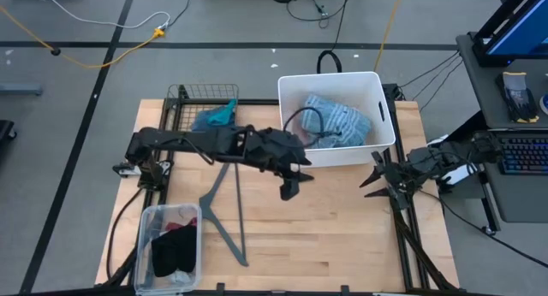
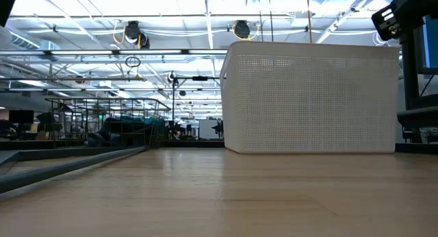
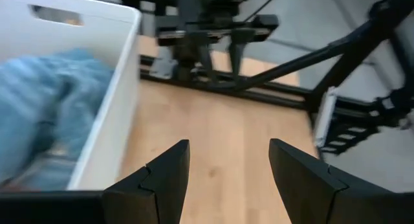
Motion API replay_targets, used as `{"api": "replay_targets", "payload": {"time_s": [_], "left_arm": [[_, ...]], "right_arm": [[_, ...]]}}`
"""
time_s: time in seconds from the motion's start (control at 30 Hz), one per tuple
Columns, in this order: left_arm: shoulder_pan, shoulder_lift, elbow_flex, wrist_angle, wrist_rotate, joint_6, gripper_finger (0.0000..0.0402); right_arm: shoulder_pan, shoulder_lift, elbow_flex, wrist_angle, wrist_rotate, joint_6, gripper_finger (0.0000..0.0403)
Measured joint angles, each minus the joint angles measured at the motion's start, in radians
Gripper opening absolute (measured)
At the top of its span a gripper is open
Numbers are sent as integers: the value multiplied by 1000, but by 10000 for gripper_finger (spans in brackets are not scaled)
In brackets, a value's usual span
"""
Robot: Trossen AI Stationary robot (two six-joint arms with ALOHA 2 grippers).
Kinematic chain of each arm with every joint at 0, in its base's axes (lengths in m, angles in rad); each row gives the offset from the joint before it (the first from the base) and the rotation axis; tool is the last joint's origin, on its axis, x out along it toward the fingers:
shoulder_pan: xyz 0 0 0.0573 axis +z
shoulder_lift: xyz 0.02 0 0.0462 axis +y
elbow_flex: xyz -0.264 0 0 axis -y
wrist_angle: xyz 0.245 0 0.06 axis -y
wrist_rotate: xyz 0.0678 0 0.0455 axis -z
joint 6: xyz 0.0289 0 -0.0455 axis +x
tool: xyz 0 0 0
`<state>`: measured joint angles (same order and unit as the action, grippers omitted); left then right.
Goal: Pick & Place Cloths
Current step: Return to Home Position
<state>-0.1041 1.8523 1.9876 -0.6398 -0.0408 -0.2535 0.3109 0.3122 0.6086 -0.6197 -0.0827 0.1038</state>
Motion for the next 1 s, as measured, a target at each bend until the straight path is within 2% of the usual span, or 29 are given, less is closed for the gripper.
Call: {"api": "replay_targets", "payload": {"time_s": [0.17,0.3,0.57,0.7,1.0], "left_arm": [[12,-1,-142,174,40,-37,216],[24,-1,-205,265,39,-45,216],[28,-35,-372,368,43,-115,216],[25,-131,-482,401,42,-130,216],[-16,-462,-804,465,-43,-144,216]], "right_arm": [[27,0,-25,40,11,17,139],[49,0,-125,161,30,65,139],[121,1,-280,307,70,165,139],[170,-5,-282,318,136,188,139],[247,-70,-282,307,220,191,139]]}}
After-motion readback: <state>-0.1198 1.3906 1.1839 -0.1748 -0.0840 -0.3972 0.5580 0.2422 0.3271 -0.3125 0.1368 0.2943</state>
